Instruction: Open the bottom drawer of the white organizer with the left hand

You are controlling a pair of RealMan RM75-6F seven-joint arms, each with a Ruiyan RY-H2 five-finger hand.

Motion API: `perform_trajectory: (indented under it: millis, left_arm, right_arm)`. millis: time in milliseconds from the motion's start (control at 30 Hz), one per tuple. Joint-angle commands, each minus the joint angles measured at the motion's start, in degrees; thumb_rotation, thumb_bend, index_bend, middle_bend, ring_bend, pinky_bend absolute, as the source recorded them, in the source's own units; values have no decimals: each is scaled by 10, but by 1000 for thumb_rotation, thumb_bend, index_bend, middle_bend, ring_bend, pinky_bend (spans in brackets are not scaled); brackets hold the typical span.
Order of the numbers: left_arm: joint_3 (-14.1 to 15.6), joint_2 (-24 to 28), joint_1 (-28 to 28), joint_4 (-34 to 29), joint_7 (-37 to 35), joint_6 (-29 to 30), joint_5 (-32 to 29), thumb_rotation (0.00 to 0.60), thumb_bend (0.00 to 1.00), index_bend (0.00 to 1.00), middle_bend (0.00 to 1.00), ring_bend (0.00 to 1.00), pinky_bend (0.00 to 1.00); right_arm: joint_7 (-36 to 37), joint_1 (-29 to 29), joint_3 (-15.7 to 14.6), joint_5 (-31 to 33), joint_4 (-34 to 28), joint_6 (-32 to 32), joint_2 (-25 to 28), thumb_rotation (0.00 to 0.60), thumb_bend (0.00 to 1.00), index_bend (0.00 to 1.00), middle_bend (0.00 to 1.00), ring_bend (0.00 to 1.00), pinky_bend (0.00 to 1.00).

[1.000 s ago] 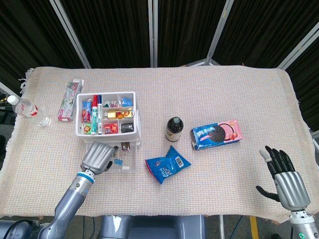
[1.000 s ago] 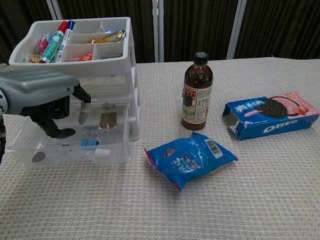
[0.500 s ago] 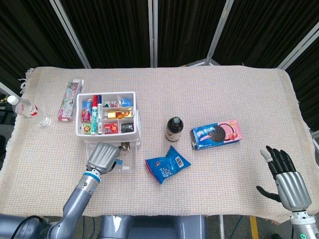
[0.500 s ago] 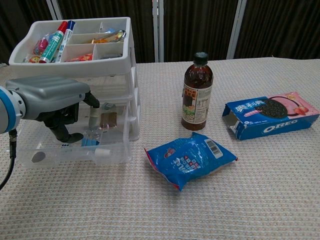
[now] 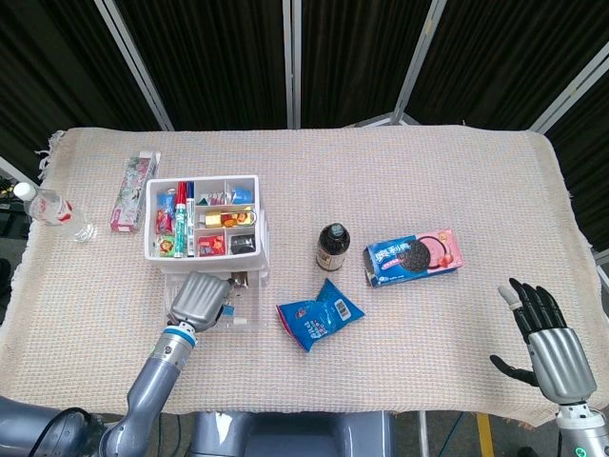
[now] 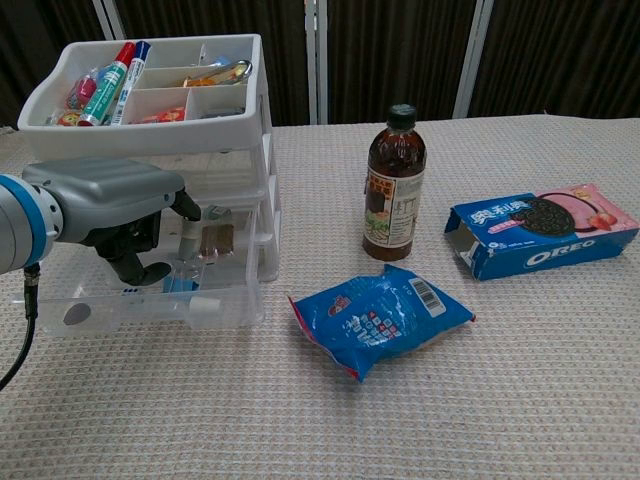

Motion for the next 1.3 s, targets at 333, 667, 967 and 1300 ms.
perform_trajectory:
  millis: [333,667,967,1300]
  left_arm:
    - [13,3,-9,-2,-13,4,1,600,470,509,1000,951,811]
    - [17,3,-14,-2,-19,9,-3,600,471,510,1000,951,811]
    - [21,2,-19,-5,-25,7,-13,600,470,504,1000,951,811]
    - [27,-3,-25,-3,-31,8,-15,600,530,565,1000,951,811]
  right_arm:
    - [-4,-1,1,0,1,2,-2,600,19,0,0,0,0]
    - [-6,-1,0,-1,2,0,-3,600,19,0,0,0,0]
    - [-10,-1,-1,-2,1,0,-5,600,19,0,0,0,0]
    - [-10,0,-2,-4,2,-1,-5,600,19,0,0,0,0]
